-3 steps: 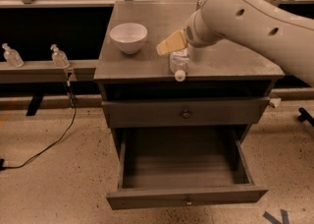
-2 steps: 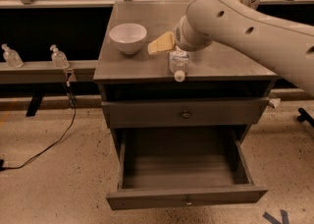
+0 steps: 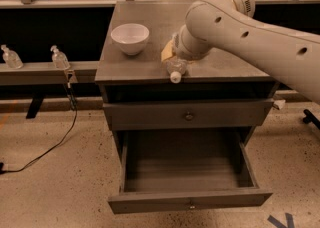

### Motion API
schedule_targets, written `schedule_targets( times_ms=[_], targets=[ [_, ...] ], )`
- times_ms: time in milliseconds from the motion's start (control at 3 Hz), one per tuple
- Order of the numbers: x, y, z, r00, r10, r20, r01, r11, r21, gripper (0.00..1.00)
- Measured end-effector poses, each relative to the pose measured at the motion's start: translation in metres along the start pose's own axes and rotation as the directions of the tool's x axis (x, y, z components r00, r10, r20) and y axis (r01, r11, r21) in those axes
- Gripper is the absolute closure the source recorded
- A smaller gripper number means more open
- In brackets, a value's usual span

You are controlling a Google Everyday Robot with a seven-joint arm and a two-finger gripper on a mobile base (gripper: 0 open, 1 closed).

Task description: Place blue plastic bottle into middle drawer

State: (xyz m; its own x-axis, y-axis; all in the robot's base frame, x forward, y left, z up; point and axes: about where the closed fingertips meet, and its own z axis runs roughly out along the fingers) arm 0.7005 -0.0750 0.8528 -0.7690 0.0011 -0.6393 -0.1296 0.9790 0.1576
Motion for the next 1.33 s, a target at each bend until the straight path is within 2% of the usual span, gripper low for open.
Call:
schedule_targets(
  times_ms=[333, 667, 1000, 1333],
  targets=[
    [0.011, 0.002, 0.001, 1.0, 0.009, -0.018, -0.009, 0.9998, -0.015, 0.7],
    [0.013, 0.002, -0.029, 0.998, -0.044, 0.033, 0.046, 0.9975, -0.055, 0.94],
    [0.007, -0.005, -0.096, 0.977, -0.115, 0.179, 0.132, 0.9876, -0.085, 1.0],
    [0.008, -0.039, -0.126, 0.965, -0.123, 0.231, 0.14, 0.9883, -0.059, 1.0]
  ],
)
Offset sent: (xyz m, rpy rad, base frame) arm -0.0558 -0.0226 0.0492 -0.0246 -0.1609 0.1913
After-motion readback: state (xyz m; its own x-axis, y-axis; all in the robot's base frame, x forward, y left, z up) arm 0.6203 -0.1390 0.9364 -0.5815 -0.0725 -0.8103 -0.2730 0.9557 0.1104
